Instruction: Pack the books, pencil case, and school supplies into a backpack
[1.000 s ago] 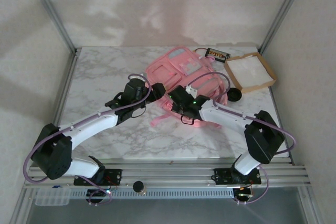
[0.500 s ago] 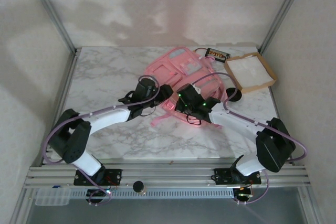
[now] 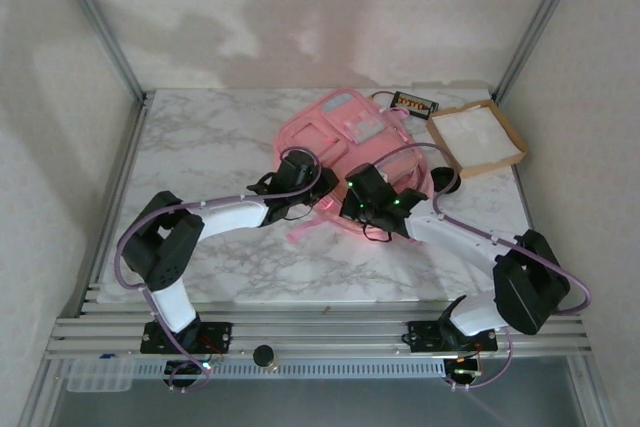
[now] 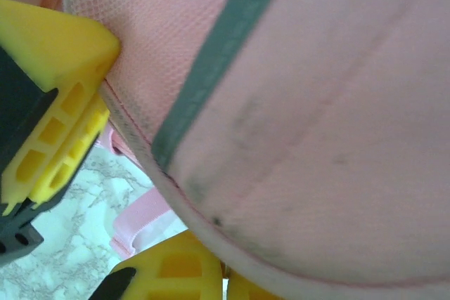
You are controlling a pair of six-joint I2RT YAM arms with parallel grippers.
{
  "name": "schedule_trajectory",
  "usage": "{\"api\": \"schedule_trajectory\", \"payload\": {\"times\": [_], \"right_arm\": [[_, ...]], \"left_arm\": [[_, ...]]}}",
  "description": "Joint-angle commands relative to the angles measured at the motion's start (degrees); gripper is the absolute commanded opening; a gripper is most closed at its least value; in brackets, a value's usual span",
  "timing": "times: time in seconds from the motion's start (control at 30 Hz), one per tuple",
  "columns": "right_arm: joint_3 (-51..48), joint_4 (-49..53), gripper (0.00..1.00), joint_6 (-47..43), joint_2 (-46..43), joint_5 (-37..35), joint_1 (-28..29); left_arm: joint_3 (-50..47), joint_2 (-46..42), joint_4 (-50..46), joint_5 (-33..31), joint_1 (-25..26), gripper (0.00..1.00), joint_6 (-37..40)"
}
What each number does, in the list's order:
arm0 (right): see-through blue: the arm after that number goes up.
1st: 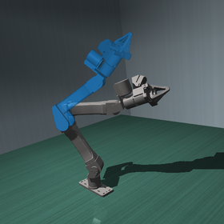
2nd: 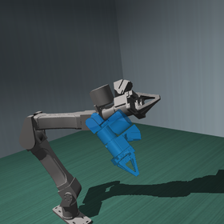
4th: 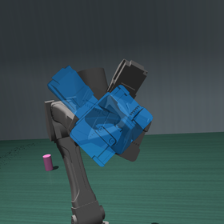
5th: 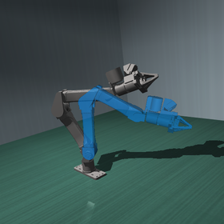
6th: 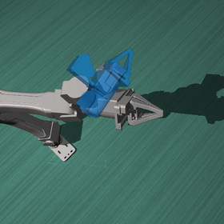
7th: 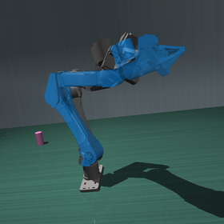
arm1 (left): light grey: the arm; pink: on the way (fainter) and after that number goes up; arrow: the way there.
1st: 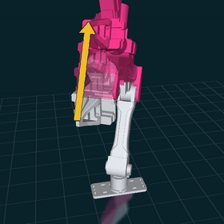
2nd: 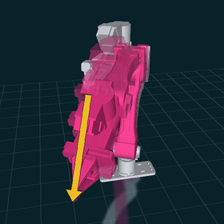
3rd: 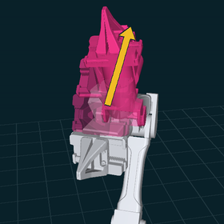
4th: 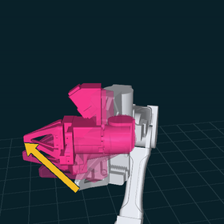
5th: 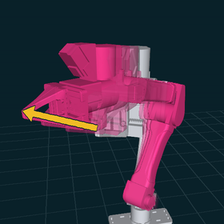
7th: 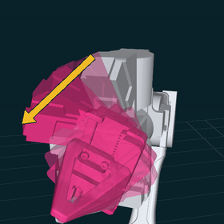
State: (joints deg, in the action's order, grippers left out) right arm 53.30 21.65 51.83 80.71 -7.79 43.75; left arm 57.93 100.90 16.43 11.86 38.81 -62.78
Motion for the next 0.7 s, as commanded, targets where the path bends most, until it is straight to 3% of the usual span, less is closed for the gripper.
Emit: {"api": "schedule_trajectory", "payload": {"times": [0.0, 0.43, 0.67], "right_arm": [[-1.8, 4.6, 0.0, -0.4, -3.9, -0.1, -1.6], [-4.2, 10.6, 0.0, -8.1, -12.4, 2.4, -11.4], [0.8, 11.8, 0.0, -15.9, -7.0, 5.3, -11.2]], "left_arm": [[2.2, 2.3, -0.1, -7.3, -2.5, 0.0, 1.4], [4.7, 2.8, -9.5, -13.1, -7.8, 0.0, 8.3], [4.9, 1.3, -11.9, -13.0, -13.4, 0.0, 13.7]]}}
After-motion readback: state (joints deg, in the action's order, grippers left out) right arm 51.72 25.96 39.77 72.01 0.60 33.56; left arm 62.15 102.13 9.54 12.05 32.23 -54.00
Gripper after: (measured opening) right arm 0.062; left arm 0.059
